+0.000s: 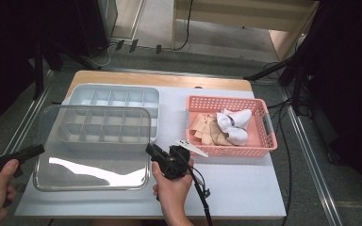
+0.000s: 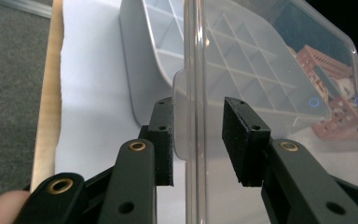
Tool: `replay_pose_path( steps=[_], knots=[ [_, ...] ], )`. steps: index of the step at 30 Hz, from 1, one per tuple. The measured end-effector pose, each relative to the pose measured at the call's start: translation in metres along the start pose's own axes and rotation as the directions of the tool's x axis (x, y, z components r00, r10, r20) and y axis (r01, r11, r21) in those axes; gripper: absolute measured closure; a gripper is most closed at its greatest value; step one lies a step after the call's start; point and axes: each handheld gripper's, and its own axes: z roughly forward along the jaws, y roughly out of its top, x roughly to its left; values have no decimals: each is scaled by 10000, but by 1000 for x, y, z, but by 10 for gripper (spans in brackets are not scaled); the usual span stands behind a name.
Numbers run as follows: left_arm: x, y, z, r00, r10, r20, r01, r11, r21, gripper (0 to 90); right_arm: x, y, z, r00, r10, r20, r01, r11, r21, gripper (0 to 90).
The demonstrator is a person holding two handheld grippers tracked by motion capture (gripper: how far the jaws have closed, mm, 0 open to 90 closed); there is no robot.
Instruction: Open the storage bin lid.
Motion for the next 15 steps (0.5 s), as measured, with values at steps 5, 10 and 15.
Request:
replay_pose_path(
  steps=[5, 10, 15],
  knots=[
    [4, -10, -7, 9999, -155, -57, 156, 9998, 156, 662, 0, -14, -2, 10000, -7, -35, 8, 9997, 233, 767],
    [5, -21, -15, 9997, -234, -90, 236, 9995, 212, 663, -1, -26, -5, 9999, 100, -88, -96, 9992, 392, 767],
    [10, -34, -23, 9991, -421, -91, 424, 9987, 295, 664, 1, -38, -9, 9999, 68, -116, -61, 9984, 570, 767]
  ],
)
